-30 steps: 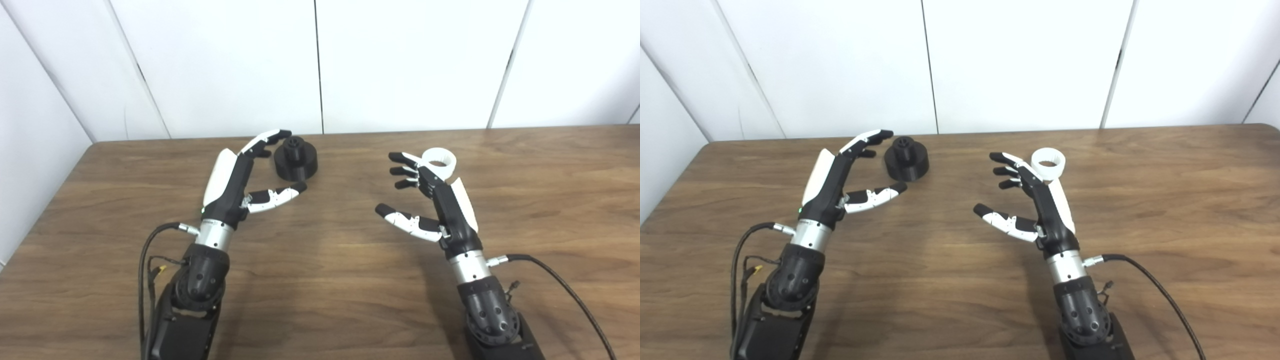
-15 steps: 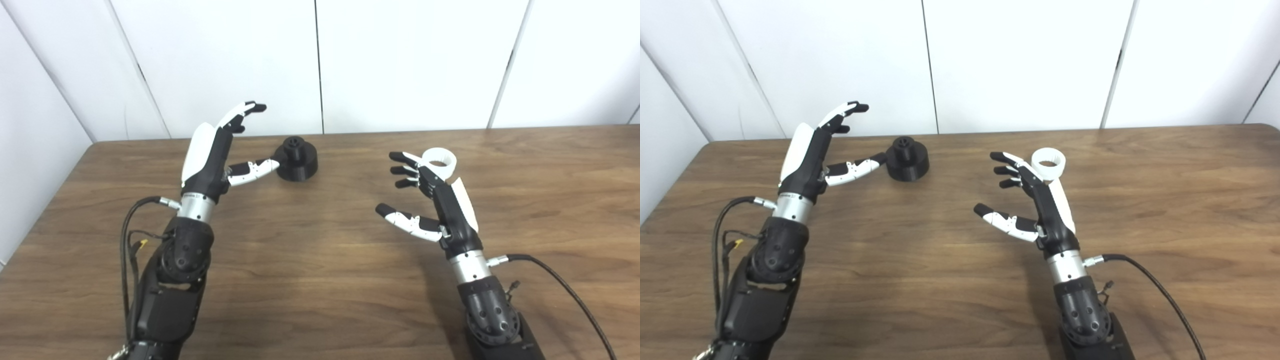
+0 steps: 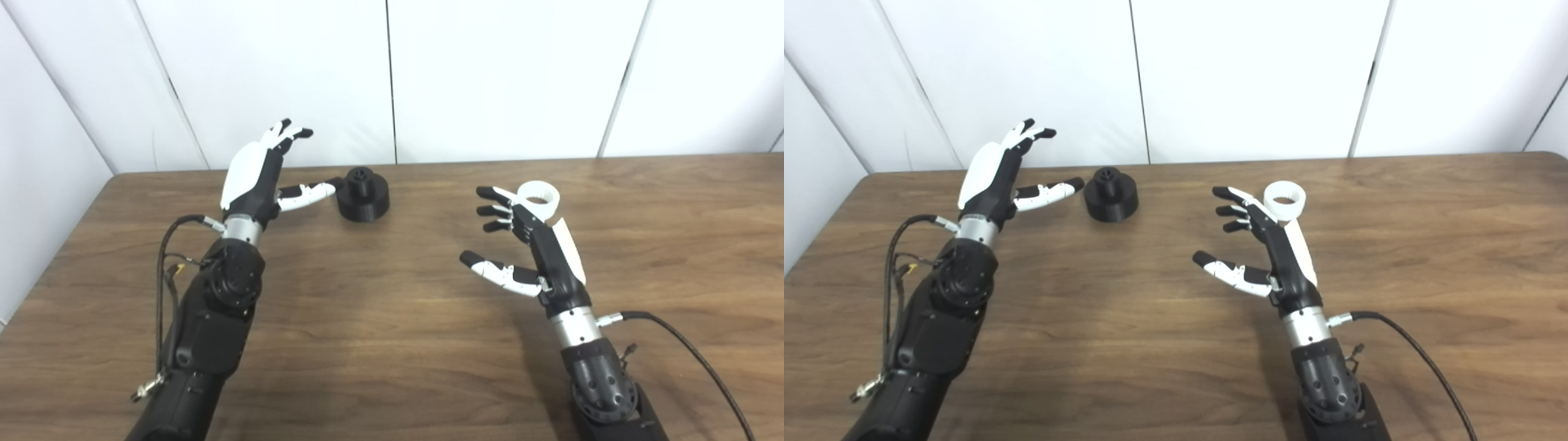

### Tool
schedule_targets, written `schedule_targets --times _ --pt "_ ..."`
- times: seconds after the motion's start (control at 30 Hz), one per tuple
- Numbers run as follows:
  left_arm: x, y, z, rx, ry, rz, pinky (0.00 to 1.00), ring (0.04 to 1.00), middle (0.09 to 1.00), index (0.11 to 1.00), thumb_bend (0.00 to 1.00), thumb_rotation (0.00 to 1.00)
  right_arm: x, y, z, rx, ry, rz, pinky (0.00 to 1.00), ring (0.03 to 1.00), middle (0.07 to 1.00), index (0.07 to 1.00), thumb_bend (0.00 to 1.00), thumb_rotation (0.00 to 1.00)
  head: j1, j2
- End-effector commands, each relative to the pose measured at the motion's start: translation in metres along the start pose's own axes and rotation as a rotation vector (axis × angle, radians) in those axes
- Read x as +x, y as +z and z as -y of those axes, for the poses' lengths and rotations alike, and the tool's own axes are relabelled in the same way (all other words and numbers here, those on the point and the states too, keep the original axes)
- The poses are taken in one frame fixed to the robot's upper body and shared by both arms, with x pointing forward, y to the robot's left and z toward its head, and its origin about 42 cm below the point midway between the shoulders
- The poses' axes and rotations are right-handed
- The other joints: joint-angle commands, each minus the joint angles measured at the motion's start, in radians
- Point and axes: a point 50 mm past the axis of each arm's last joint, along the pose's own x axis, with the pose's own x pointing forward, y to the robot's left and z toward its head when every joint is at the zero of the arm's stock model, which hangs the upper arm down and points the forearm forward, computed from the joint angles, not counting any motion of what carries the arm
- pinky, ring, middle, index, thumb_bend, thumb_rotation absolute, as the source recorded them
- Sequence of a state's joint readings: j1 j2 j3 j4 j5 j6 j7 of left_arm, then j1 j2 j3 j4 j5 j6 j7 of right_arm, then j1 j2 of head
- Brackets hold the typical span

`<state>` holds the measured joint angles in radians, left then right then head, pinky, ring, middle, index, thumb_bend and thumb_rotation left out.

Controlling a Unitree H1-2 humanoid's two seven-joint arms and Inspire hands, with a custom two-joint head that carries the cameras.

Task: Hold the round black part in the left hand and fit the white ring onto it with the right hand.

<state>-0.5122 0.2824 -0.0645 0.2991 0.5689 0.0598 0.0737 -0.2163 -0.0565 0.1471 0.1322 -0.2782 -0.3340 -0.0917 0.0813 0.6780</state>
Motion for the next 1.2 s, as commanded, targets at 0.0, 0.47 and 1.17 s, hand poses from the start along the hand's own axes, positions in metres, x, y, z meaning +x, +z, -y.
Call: schedule_targets --times 0.0,0.47,1.17 --pt "0.022 0.017 -0.022 0.031 0.071 0.066 0.94 1.0 1.0 0.83 0.86 0.49 -0.029 -0.018 -0.007 0.003 0.015 -0.065 0.64 0.741 0.839 0.798 0.59 0.24 -0.001 0.002" --pt "0.037 0.02 0.005 0.038 -0.083 0.044 1.0 1.0 1.0 0.886 1.0 0.57 -0.025 -0.017 -0.004 0.002 0.015 -0.059 0.64 0.742 0.829 0.794 0.6 0.25 -0.014 0.0" --pt "0.047 0.009 0.038 0.089 -0.169 -0.029 1.0 1.0 1.0 0.898 1.0 0.57 -0.026 -0.015 0.0 0.017 0.02 -0.06 0.63 0.736 0.829 0.8 0.58 0.24 -0.015 0.003"
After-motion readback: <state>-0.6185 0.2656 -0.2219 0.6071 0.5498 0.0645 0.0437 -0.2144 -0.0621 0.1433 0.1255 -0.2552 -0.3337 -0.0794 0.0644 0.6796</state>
